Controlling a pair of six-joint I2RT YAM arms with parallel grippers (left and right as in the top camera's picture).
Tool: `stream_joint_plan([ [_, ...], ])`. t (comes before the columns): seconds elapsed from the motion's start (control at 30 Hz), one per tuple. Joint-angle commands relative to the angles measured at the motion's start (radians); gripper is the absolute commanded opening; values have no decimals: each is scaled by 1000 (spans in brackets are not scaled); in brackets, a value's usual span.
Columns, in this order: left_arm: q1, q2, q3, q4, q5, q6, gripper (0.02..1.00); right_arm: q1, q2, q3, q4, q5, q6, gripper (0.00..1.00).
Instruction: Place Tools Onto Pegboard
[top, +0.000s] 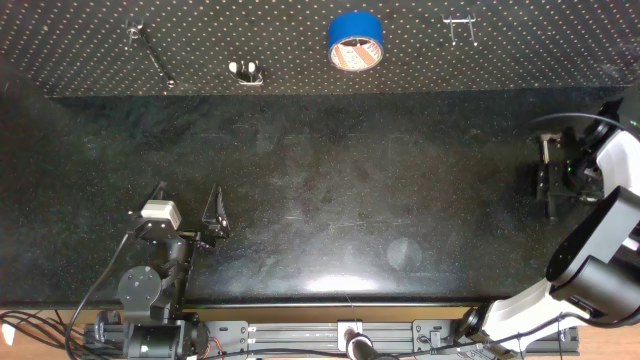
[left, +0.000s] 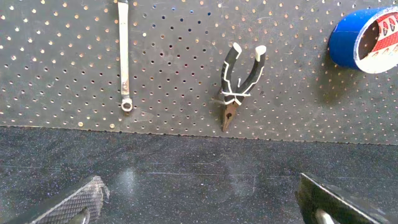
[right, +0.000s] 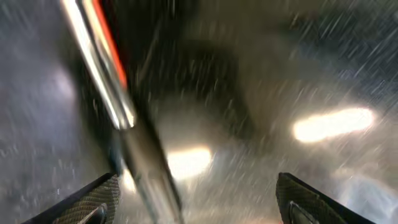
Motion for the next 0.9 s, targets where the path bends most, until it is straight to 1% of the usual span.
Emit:
stream_joint_plan([
  [0.03, 1, -10, -2, -6, 15, 13, 993, -5, 10, 44, 31, -161, -85, 829],
  [0.1, 1, -10, -2, -6, 15, 13, 996, -5, 13, 44, 38, -213, -89, 829],
  [0.3, 1, -10, -2, -6, 15, 13, 996, -9, 61, 45, 55, -212, -90, 829],
  [0.63, 1, -10, -2, -6, 15, 13, 993, -11, 81, 45, 19, -213, -90, 820],
  [0.9, 1, -10, -2, -6, 15, 13, 996, -23, 81, 45, -26, -212, -177, 820],
])
